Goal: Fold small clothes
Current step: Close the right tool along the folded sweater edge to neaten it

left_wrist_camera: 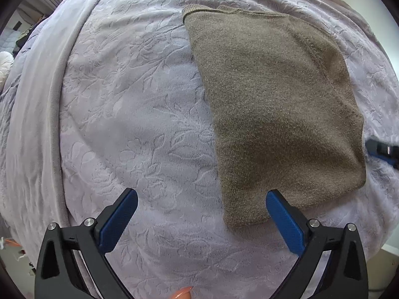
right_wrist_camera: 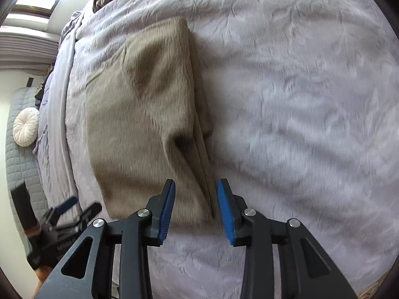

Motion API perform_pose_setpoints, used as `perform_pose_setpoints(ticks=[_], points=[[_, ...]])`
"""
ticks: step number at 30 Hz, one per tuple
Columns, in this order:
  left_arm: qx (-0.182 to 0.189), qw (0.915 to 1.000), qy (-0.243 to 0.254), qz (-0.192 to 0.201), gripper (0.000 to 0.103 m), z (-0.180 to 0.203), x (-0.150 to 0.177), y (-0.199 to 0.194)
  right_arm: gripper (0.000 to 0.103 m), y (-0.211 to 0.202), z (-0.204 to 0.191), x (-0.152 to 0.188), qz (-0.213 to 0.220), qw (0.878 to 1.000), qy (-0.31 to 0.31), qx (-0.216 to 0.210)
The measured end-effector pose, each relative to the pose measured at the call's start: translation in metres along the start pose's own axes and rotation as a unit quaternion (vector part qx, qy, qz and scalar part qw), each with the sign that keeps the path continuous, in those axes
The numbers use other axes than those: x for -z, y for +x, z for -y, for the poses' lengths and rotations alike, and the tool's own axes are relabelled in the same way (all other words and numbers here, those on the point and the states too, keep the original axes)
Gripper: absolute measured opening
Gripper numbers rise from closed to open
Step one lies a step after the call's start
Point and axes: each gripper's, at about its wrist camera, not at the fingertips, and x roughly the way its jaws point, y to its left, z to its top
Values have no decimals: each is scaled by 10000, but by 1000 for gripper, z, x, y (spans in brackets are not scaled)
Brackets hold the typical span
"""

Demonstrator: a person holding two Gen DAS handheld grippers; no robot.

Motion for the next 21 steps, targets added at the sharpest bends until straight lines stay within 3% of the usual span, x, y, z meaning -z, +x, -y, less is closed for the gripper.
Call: perform_pose_setpoints(ticks=[5,8,9,10,13,17,21], points=[[-16,10000,-59,-28,103,0,-6,1,39,9,0,-41,241,9995,74,-175],[11,9999,-130,-29,103,-2,-11,2,39,23,2,-62,128,9990,237,-367],[9,9999,-142,-30,103,-3,-12,3,32,29,3,-66,45,9987,278,-431],[2,9999,-156,-29,103,-4,-14,3,18,32,1,-69,7,9984,282,-481],[1,9998,-187,-11,103,-4,-17,2,14,27,-14,-71,164,9993,-255,-209],[-15,9998,-207,-39,103,-4,-20,5,13,31,-6,-73,120,9993,-356,3],[49,9998,-183,-49,103,-3,-21,7,18,34,10,-74,47,9996,-14,-271]])
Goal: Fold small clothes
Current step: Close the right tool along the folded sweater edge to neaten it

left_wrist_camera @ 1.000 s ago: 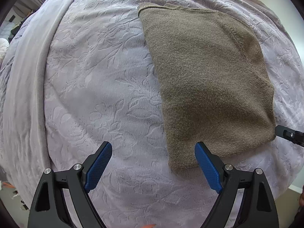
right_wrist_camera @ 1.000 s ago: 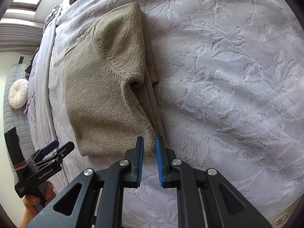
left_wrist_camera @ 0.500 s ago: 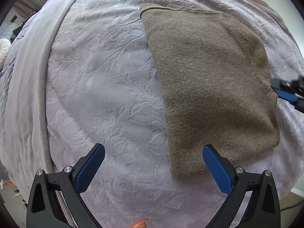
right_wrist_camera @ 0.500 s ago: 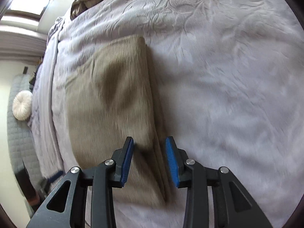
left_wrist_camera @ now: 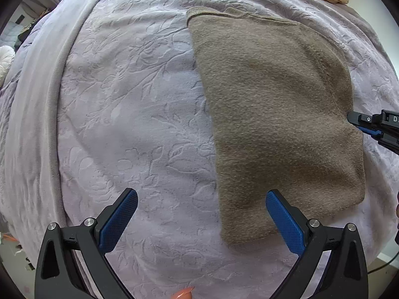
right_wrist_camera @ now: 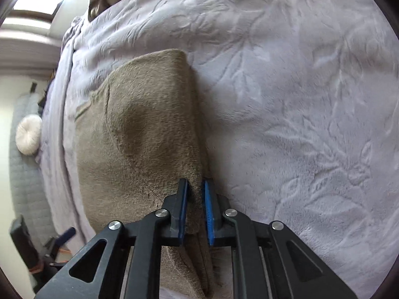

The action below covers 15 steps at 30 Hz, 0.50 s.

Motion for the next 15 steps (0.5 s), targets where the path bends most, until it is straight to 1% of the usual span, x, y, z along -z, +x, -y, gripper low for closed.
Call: perform_pose_setpoints(ticks=[1,3,5,7,10,13,15], points=[[4,10000,14,-3,103,1,0,1,25,-2,2,1,-1,10000,33,-31],[33,10000,28,-21,103,2,-2,3,33,-6,6,5,-22,9999,110,-37],[60,10000,18,-40,103,2,-3,5,35,-12,12,10,-10,9997,223,-99],[107,9999,-5,-59,103,2,-5,6,41,-16,18,14,10,9994,313,-178],[189,9997,-93,-89,103,-1,-8,9,45,-22,25,20,59,9987,416,-274],[74,10000,-57,-22,103,2,-11,12,47,-23,25,24,45,9984,442,-337],[96,9999,-46,-57,103,3,-12,14,48,-22,25,25,56,9983,439,-384]])
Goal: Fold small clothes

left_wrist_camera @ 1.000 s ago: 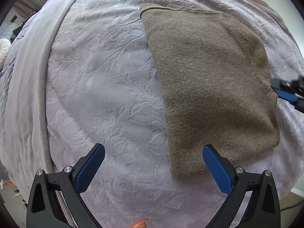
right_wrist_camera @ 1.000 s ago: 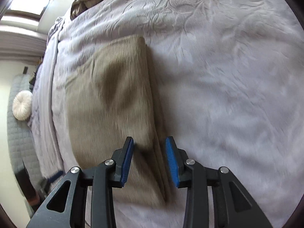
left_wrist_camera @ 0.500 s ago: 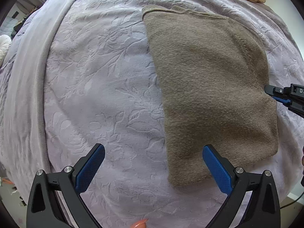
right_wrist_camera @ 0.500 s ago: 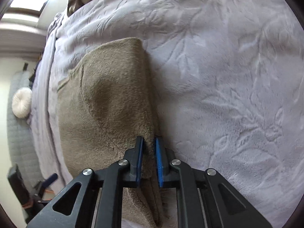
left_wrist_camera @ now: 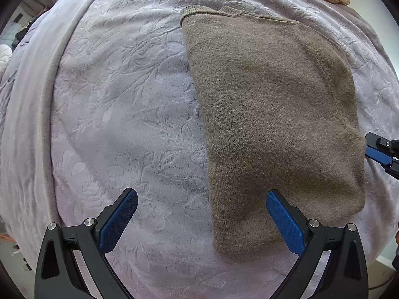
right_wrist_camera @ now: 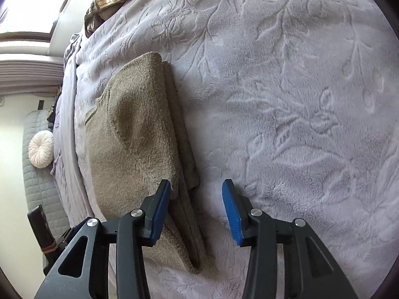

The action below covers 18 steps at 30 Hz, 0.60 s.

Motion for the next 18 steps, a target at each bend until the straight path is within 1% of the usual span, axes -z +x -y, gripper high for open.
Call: perform_pose_setpoints(ticks=[2,3,5,13,16,18], points=[[95,9999,47,-63,103,-1,-2,4,48,1,-1,-1,11,10000,-13,-60],[66,10000,43,-51,103,-1,-3,5,48,1,-1,-1,14,10000,-16,-86],[31,10000,34,-10,103,0,-5,5,49,2,-3,-4,10,9999,-55,-145],[287,9993,-153,157,103,-9,-26,0,49,6,-12,-13,-15,9993,-306,-228],[431,9985,-219,258,103,-16,-37,-2,49,7,-11,-18,5,9991,-346,-262],[623,9972,-312,286,103,-24,-46,-2,49,7,-11,-21,15,9989,-365,-280]])
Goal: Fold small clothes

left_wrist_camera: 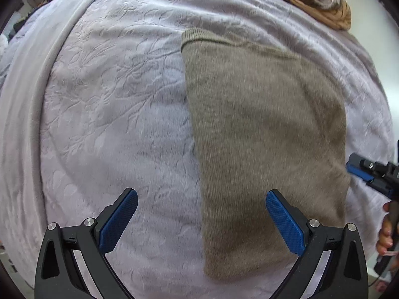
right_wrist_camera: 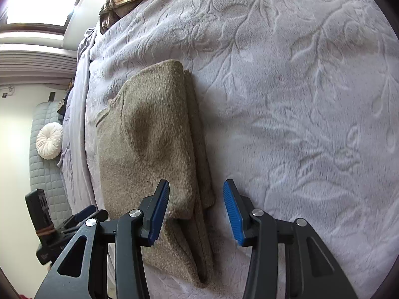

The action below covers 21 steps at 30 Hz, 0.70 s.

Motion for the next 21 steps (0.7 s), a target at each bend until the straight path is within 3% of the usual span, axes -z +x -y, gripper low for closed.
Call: perform_pose_setpoints(ticks=[5,10,21], points=[[555,9983,-179,43,103,-15,-25,1,57,5,4,-13,-40,9998,8,-198],[1220,9922,-226,-75,103,-13,-40,18,57,18,8,-25,-226,9982,-55,-558],[1463,9888,-56,-290,103,17,-46,55,59,57,-5,-42,-861,9897,-630,-955]])
